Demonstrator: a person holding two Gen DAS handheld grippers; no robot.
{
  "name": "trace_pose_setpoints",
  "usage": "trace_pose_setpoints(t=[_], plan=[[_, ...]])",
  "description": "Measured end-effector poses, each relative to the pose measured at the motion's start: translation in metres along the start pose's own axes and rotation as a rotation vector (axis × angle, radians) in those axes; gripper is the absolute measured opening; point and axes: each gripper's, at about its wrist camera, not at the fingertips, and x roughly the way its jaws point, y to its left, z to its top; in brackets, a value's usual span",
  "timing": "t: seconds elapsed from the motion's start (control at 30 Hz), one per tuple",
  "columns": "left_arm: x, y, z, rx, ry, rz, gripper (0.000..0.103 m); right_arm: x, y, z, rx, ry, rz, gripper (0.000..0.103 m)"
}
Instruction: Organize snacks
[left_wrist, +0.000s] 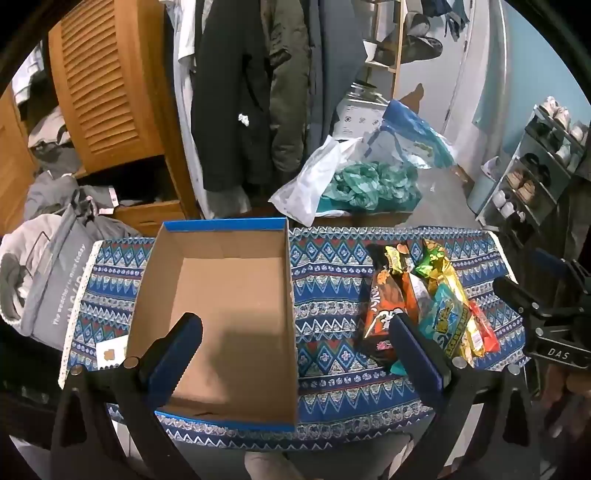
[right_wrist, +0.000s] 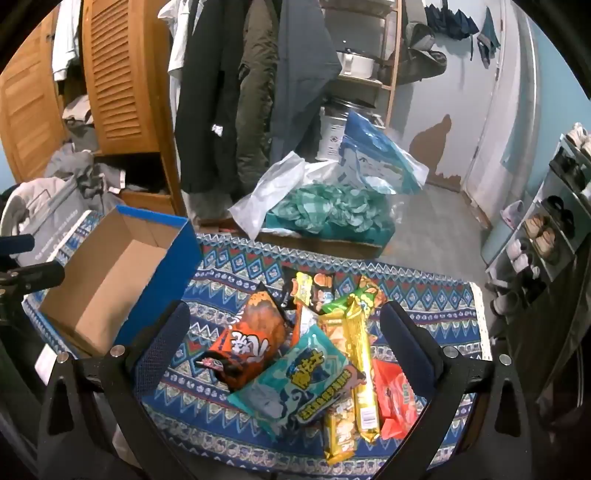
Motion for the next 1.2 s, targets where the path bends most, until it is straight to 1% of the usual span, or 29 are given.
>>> trace_pose_setpoints(t=[0.17,0.27,0.33,1.2], plan=[[0.001,-0.013,0.007,0.020,0.012,-0.001,0.102,0.000,0.000,0.000,0.003,-0.003,0.004,0.101],[0.000,-0.009,0.006,0.021,0.009,-0.005,0.102,-0.001,-0.001,0.000,0.004,-0.003,0.006,0.101],[0.000,-0.003,0.001,0.018,0.001,-0.015,0.102,0.000,0.000,0.000,0.003,-0.002,0.003,0.101],[0.004,-0.003,-0.001,0.008,0.021,-0.027,0.102,-0.001,0.002,0.002,0.007,-0.002,0.011,0.101]])
